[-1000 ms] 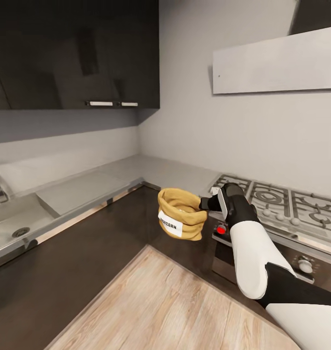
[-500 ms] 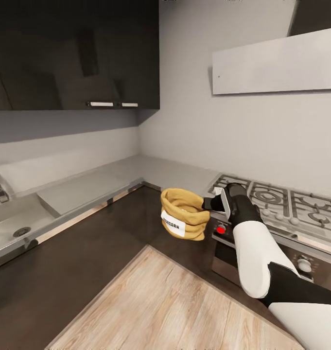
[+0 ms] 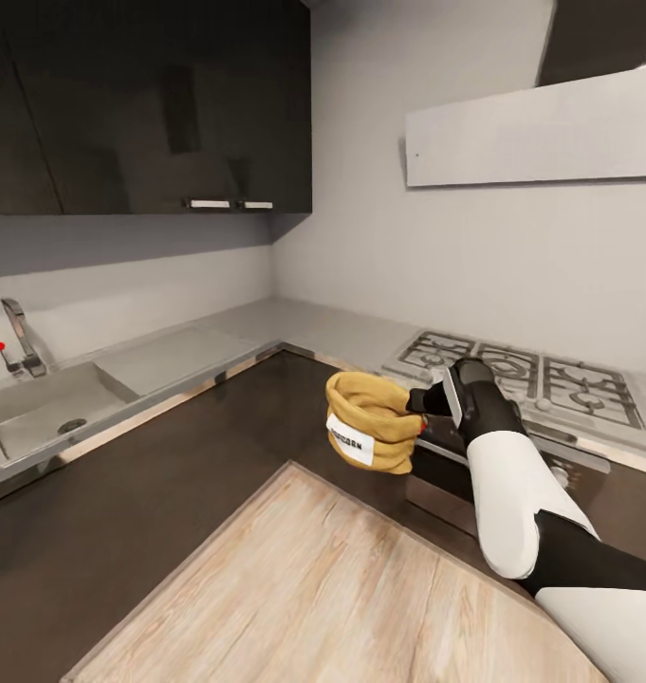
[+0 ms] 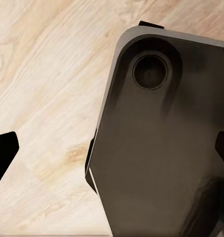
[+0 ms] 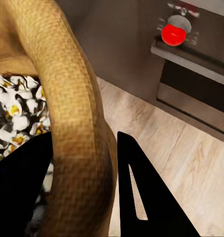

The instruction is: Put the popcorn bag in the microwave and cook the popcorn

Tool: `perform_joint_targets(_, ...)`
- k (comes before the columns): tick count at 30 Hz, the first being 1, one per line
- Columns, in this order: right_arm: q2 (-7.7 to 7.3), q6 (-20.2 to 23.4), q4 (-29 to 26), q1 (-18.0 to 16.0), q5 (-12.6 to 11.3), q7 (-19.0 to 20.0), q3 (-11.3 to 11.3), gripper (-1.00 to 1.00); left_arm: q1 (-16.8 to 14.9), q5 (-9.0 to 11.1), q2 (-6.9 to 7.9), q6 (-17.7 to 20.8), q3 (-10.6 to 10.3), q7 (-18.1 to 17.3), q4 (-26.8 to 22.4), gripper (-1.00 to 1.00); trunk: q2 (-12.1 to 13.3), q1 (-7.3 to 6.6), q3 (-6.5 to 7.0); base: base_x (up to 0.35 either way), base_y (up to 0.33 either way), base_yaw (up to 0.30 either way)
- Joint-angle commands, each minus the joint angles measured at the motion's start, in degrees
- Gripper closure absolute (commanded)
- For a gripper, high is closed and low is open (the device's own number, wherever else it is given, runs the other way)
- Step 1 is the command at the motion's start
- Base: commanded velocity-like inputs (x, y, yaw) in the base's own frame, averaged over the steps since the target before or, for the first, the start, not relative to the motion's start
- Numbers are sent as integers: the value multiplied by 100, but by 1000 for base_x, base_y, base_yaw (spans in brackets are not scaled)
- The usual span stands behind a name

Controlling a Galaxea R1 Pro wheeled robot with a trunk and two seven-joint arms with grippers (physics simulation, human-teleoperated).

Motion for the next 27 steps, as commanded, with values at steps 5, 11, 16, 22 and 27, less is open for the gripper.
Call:
perform_joint_targets(5,-122,3,-19,212,70,48,-35,100,0,25,-1,-19,27,6,-3,-100,-5,-3,-6,-345,0,0)
perform_joint_targets(11,-375,-6,-19,248,62,44,-34,100,-1,30,2,-19,27,20,-3,-100,-5,-3,-6,-345,0,0)
perform_joint_targets(16,-453,9,-26,249,82,41,-35,100,0,29,2,-19,27,21,-3,-100,-5,-3,-6,-326,0,-6)
perform_joint_targets(22,-460,138,-79,249,122,47,-19,100,0,23,4,-19,27,12,-3,-100,-5,-3,9,-92,0,-179)
perform_joint_targets(27,-460,138,-89,249,117,48,-9,100,-1,23,7,-19,27,12,-3,-100,-5,-3,29,-2,0,-219)
